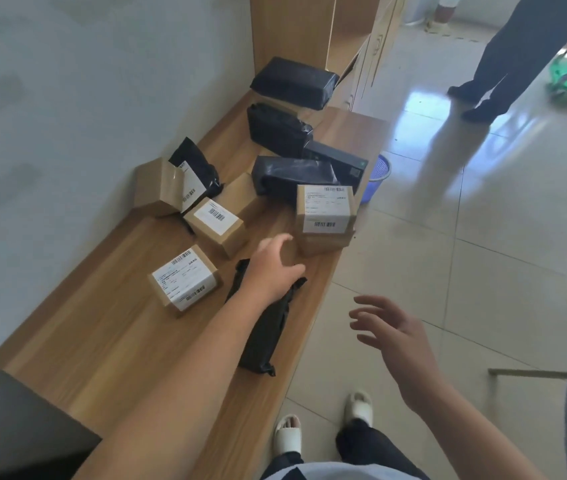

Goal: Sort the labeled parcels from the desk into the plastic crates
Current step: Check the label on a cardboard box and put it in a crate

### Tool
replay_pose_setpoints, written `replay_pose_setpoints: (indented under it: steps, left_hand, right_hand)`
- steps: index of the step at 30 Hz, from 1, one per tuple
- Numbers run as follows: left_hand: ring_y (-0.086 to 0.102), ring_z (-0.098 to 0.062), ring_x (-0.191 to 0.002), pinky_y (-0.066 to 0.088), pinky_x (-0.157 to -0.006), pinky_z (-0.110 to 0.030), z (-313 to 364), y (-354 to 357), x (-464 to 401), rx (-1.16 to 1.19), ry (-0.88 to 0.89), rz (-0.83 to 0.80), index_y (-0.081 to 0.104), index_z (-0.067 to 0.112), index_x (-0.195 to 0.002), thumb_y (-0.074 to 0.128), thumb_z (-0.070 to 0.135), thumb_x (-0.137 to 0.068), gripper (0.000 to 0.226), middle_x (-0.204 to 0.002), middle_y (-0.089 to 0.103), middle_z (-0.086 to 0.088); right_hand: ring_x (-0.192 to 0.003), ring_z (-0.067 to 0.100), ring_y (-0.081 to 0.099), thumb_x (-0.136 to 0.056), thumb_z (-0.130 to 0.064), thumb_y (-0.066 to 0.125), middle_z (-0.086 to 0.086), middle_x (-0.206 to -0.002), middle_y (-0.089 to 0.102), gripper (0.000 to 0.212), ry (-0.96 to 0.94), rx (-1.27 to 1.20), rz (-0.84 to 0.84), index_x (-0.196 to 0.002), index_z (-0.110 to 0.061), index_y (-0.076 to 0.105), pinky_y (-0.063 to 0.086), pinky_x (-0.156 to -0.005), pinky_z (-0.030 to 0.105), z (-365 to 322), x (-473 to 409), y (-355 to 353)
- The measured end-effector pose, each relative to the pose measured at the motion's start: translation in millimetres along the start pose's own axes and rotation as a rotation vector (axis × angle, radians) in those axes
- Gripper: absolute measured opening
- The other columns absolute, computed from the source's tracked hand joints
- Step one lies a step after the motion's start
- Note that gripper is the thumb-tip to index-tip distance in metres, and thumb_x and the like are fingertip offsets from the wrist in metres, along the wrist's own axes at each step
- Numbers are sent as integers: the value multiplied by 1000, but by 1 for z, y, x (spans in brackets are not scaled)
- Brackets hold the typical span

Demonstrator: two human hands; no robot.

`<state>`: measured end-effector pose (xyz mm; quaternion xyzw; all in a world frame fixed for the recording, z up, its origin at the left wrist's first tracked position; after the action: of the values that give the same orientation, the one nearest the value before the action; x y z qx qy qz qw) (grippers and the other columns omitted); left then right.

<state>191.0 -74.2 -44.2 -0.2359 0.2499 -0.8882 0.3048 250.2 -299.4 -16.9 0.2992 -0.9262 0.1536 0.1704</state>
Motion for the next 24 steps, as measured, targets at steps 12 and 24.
replay_pose_setpoints:
  steps: [12,24]
  left_hand:
    - [8,-29,-158,12,-125,-56,62,20,-185,-690,104,-309,2,24,-165,90,33,-76,125,-172,11,-5]
    - [33,-18,-146,32,-117,-32,68,4,-182,-538,-78,-215,23,18,-161,88,21,-76,107,-164,25,5]
  right_hand:
    - [-89,21,72,-97,-8,64,5,-96,78,18,-1,-90,-108,-106,-19,75,57,-85,36,-60,-166,-62]
    - [-96,23,69,-97,-8,62,2,-99,74,19,96,-41,-325,-107,-21,72,56,-88,37,-92,-291,-65]
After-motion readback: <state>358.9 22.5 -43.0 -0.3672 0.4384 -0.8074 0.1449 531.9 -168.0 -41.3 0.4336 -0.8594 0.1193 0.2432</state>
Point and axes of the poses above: each hand's wrist, its own x-axis away from the middle knuckle, its own y-axis out of the palm, z = x × y, the point moved 3 cm from there along -x, towards the middle knuckle
